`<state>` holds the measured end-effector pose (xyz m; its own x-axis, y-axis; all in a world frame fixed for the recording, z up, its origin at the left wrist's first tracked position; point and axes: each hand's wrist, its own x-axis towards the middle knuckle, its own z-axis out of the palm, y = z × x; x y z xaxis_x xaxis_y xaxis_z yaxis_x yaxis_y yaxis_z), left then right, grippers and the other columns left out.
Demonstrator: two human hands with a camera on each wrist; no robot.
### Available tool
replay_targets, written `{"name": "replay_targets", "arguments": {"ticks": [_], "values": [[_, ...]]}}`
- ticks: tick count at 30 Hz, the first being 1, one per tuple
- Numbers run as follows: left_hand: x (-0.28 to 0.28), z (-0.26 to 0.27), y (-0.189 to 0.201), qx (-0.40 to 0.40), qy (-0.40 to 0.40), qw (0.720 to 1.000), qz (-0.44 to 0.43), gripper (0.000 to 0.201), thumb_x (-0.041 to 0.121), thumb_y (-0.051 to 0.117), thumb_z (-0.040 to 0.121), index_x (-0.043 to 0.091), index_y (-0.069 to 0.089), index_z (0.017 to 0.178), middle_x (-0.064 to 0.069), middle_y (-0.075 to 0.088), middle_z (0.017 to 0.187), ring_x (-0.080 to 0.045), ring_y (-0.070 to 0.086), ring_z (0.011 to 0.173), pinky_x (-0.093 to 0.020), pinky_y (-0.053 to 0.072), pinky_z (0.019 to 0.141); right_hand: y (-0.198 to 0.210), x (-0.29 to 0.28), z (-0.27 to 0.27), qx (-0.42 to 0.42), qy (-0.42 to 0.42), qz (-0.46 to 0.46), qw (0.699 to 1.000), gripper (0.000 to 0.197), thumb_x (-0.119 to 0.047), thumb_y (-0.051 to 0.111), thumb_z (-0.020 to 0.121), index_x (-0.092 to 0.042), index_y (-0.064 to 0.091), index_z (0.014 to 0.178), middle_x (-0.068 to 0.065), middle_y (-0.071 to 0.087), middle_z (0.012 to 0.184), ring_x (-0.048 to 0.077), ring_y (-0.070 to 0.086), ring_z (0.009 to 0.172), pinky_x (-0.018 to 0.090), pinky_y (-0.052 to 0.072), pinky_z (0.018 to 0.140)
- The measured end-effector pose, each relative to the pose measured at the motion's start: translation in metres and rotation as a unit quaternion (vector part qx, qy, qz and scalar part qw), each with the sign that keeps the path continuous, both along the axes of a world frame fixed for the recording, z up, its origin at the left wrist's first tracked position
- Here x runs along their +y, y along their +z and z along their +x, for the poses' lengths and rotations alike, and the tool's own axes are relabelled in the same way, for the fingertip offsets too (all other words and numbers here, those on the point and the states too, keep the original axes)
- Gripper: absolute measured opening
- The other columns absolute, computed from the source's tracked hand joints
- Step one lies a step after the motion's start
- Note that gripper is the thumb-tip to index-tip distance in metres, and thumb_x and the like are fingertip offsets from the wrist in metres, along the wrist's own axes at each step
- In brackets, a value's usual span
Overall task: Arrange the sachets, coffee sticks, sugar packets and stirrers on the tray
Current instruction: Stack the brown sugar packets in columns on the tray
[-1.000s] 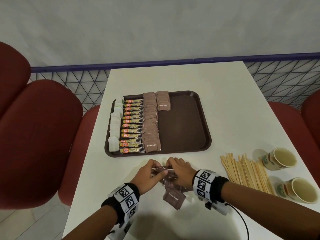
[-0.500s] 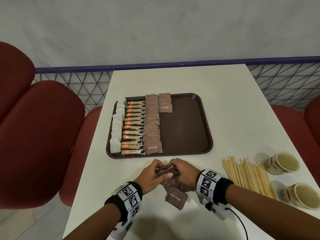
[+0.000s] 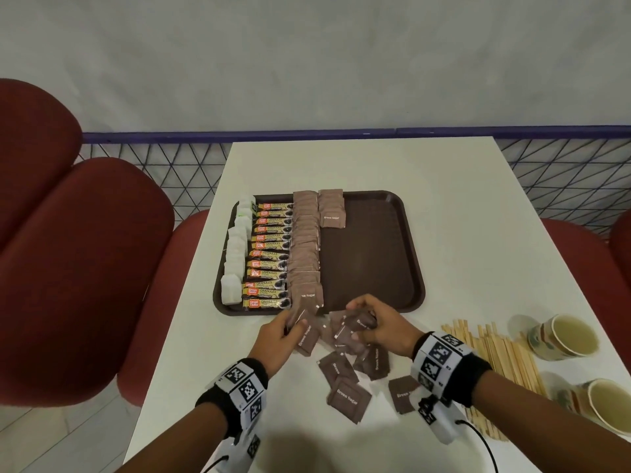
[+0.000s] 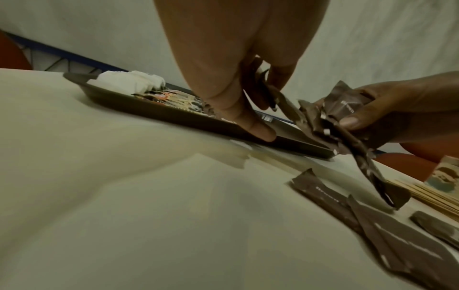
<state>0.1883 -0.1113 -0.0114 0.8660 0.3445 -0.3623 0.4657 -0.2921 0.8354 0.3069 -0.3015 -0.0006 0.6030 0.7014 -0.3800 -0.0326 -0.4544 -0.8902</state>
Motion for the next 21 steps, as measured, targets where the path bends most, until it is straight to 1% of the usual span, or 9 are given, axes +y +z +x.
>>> {"name": "replay_targets", "arguments": {"ticks": [3,4,6,8,11,13,17,19,21], "values": [[0.002,0.001,0.003,0.004,0.035,0.999,-0.013,0.032,0.021,0.046,0.097,0.02,0.048,0.129,0.001,0.061,0.11,-0.01,0.058,0.094,-0.011,0.043,0.073,0.012,0.002,0.009,0.029,-0.049,0.044,0.997,0.04,0.01,0.067,0.075,-0.011,0.053,0.106,-0.002,0.059,0.098,0.002,0.061,0.085,0.011,0.048,0.074],[0.003,0.003,0.003,0.007,0.045,0.999,-0.023,0.032,0.021,0.045,0.097,0.019,0.048,0.129,-0.001,0.062,0.112,-0.014,0.059,0.096,-0.017,0.048,0.078,0.015,0.004,0.011,0.047,-0.067,0.064,0.995,0.039,0.012,0.066,0.075,-0.005,0.053,0.108,-0.001,0.059,0.097,-0.002,0.062,0.08,0.009,0.048,0.067],[0.0,0.008,0.002,0.018,0.06,0.996,-0.069,0.031,0.022,0.044,0.097,0.019,0.048,0.127,-0.009,0.064,0.116,-0.023,0.066,0.094,-0.035,0.054,0.087,0.017,0.011,0.01,0.089,-0.098,0.097,0.986,0.038,0.012,0.065,0.076,-0.005,0.053,0.108,0.005,0.061,0.097,0.005,0.063,0.079,0.014,0.05,0.06],[-0.005,0.015,0.003,0.025,0.081,0.985,-0.151,0.029,0.023,0.041,0.099,0.019,0.046,0.126,-0.017,0.064,0.114,-0.029,0.071,0.079,-0.041,0.058,0.077,0.014,0.019,0.005,0.124,-0.118,0.117,0.978,0.036,0.012,0.063,0.077,-0.012,0.053,0.102,0.009,0.061,0.099,0.015,0.062,0.084,0.021,0.054,0.068],[-0.013,0.026,0.008,0.029,0.111,0.962,-0.249,0.037,0.028,0.034,0.101,0.003,0.047,0.125,-0.026,0.067,0.099,-0.03,0.07,0.066,-0.034,0.058,0.059,0.006,0.031,-0.005,0.141,-0.131,0.118,0.974,0.037,0.013,0.061,0.078,-0.017,0.051,0.097,0.006,0.062,0.095,0.014,0.061,0.085,0.023,0.052,0.075],[-0.016,0.028,0.009,0.024,0.116,0.955,-0.272,0.045,0.037,0.031,0.1,0.003,0.052,0.121,-0.024,0.069,0.098,-0.031,0.071,0.075,-0.036,0.058,0.061,0.001,0.037,-0.01,0.158,-0.148,0.12,0.969,0.036,0.013,0.06,0.079,-0.017,0.05,0.096,0.004,0.061,0.091,0.012,0.06,0.083,0.02,0.052,0.074],[-0.018,0.029,0.012,0.04,0.108,0.948,-0.297,0.059,0.055,0.022,0.095,0.016,0.061,0.116,-0.014,0.071,0.107,-0.029,0.068,0.097,-0.049,0.055,0.085,-0.003,0.044,-0.017,0.19,-0.149,0.122,0.963,0.03,0.01,0.056,0.084,-0.013,0.043,0.1,0.003,0.057,0.091,0.011,0.058,0.082,0.019,0.052,0.067],[-0.019,0.029,0.012,0.044,0.094,0.95,-0.295,0.059,0.058,0.023,0.093,0.02,0.063,0.115,-0.01,0.071,0.109,-0.025,0.068,0.101,-0.046,0.054,0.087,-0.002,0.048,-0.019,0.184,-0.135,0.124,0.966,0.03,0.008,0.054,0.087,-0.01,0.038,0.105,0.001,0.055,0.09,0.008,0.058,0.079,0.014,0.051,0.06],[-0.021,0.03,0.014,0.047,0.083,0.953,-0.289,0.053,0.057,0.027,0.092,0.024,0.063,0.113,-0.006,0.069,0.113,-0.02,0.066,0.104,-0.041,0.054,0.088,-0.001,0.051,-0.02,0.166,-0.119,0.124,0.971,0.031,0.006,0.053,0.088,-0.009,0.034,0.108,-0.001,0.054,0.092,0.004,0.057,0.08,0.012,0.05,0.06]]}}
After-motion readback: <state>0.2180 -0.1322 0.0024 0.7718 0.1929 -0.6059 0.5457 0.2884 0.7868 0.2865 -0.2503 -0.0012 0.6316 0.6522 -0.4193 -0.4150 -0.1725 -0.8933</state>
